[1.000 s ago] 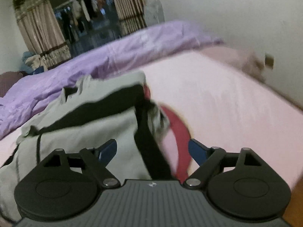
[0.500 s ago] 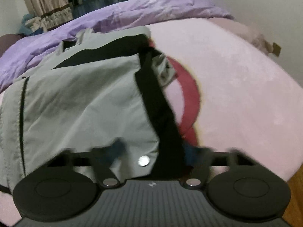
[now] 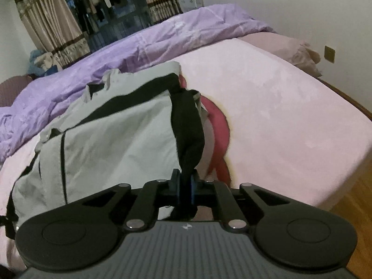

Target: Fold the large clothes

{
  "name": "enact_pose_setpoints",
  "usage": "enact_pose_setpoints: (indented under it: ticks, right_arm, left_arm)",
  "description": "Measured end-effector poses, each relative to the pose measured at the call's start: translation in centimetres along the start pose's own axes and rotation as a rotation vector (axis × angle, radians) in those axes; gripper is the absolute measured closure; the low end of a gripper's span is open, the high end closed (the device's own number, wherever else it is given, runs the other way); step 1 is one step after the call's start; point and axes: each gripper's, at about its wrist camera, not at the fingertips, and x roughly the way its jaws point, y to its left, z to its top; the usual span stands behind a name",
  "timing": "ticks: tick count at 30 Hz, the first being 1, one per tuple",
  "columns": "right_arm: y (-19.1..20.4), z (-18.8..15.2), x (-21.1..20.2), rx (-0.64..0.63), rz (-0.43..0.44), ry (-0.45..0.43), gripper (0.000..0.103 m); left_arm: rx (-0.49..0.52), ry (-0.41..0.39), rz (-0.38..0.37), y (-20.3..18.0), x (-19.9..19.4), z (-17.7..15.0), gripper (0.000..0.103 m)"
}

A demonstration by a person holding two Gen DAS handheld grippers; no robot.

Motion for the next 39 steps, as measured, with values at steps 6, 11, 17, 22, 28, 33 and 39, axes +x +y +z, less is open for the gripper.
enact_pose_setpoints:
  ticks: [6,11,17,22,28,33,39]
  right_arm:
    - [-1.4,-1.3,2.8,0.025,-0.063,0.061,0.074]
    - [-2.7,-1.5,4.6,0.069,-0.024,0.1,0.04]
    - [-0.6,-1.4,5.5,-0.022,-0.043,0.123,0.062]
    - [0.5,-1.6,5.9,-0.066,-0.078,0.11,0.054]
    - [0.8,-1.7,5.9,-0.076,-0.096,0.098,0.059]
    - [1.4,-1.6,5.3,-0.104,-0.14,0.086,0.08]
    - [1.5,-1.2,3.5,-0.079,-0.131,0.053,0.088]
  left_arm:
    - [0.001,0.055,0.003,0.1,1.8,-0.8,0.059]
    - [0.024,0.048,-0.044,-0.5,2.6,-1.0,0.024]
    - [0.112,0.025,0.008,-2.7,3.1,-1.3,0.034]
    - [0.1,0.023,0.002,-2.4,3.2,-1.3,0.033]
    - [0.103,0.002,0.038,-2.6,2.7,-1.3,0.059]
    - [0.066,0.015,0.046,-1.1,1.6,-0.6,0.093]
    - [0.111,-0.097,0.045,-2.8,-3.5,0.8,0.096]
